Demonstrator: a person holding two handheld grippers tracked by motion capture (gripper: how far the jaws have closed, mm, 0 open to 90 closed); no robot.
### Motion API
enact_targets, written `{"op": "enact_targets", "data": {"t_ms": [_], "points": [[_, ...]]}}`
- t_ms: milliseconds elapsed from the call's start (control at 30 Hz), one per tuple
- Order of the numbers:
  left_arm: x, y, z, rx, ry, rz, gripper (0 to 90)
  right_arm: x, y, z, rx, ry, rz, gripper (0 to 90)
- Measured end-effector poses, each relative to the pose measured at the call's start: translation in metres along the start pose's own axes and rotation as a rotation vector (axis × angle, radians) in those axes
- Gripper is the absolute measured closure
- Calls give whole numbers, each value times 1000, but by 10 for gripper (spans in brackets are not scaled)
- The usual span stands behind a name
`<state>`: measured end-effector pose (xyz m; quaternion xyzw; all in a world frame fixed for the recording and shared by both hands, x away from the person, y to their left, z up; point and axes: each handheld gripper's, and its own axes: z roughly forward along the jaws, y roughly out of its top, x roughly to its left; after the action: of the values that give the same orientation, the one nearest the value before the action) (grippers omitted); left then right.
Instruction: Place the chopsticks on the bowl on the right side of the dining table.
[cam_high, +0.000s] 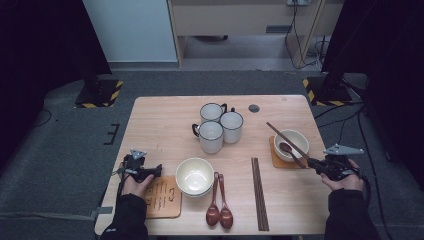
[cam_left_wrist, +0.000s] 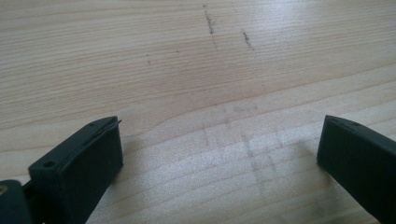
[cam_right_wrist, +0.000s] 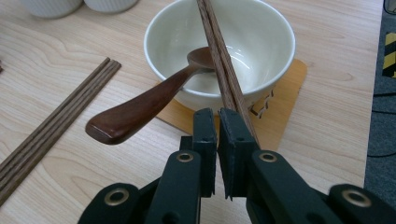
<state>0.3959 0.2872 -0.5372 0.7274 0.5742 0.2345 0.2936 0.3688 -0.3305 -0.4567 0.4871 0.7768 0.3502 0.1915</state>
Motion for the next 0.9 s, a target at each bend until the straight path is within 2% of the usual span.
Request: {"op": "enact_targets", "data": {"t_ms": [467,900], "points": [[0,0,0,0,0,0,0,-9,-7,4,21,-46,45,845],[0,0,0,0,0,0,0,-13,-8,6,14,-70,46,823]]}}
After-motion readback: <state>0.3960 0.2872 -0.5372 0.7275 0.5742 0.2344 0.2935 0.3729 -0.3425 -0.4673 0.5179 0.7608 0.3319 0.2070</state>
